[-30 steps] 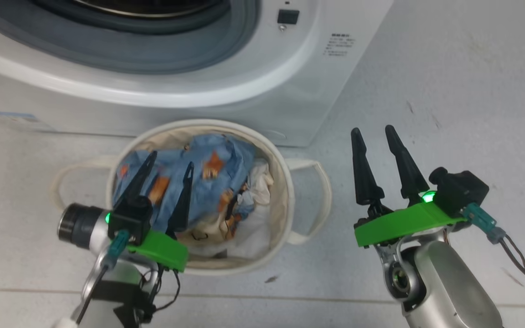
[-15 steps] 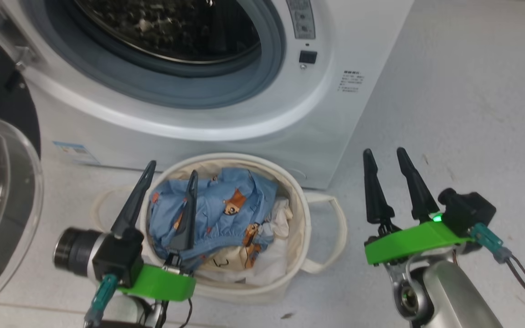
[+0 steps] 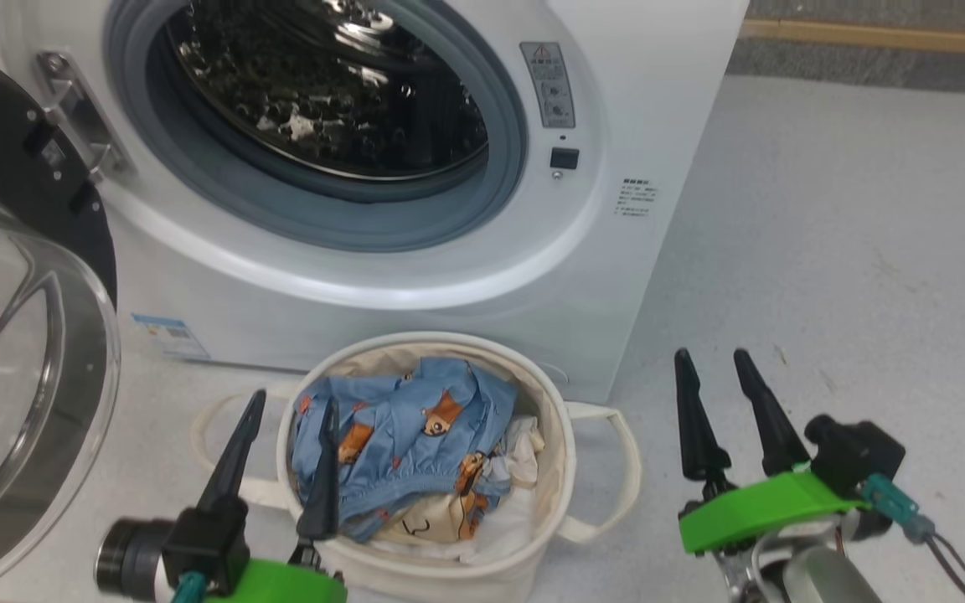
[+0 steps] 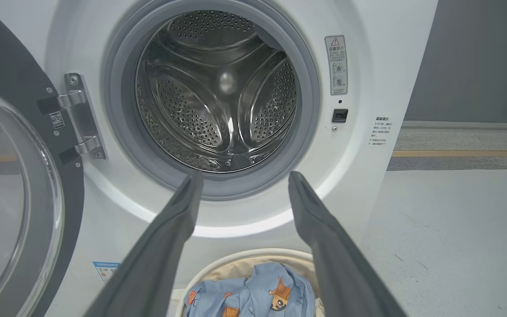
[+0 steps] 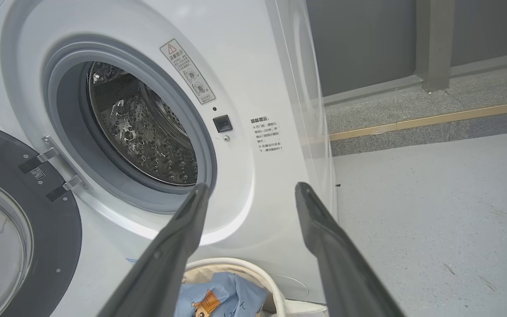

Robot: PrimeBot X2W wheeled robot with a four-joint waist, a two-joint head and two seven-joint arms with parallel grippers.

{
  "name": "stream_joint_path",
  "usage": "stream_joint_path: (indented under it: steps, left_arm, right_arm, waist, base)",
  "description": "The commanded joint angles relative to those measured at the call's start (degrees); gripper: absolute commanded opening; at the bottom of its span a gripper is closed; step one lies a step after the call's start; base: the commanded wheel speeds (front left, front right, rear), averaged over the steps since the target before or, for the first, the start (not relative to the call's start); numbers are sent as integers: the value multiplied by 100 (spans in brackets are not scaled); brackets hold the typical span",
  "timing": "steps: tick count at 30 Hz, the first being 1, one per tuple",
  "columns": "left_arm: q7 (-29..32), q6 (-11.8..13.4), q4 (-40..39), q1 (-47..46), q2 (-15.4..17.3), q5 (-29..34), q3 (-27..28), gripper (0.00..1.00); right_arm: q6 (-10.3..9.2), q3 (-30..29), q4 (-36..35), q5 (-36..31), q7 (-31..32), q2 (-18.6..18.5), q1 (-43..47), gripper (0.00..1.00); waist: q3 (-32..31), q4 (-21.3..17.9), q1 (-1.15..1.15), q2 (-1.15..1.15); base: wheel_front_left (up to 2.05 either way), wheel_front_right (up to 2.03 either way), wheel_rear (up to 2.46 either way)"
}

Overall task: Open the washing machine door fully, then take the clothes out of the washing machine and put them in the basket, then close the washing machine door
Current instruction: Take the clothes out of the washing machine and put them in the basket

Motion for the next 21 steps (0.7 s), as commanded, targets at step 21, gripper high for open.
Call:
stream_joint_path:
  steps: [21]
  left_arm:
    - [-27, 147, -266, 477, -102, 54, 352, 100]
  right_arm:
    - [22, 74, 43, -84, -71, 23, 311, 100]
  waist:
    - [-454, -113, 0, 0]
  base:
    - [0, 0, 0]
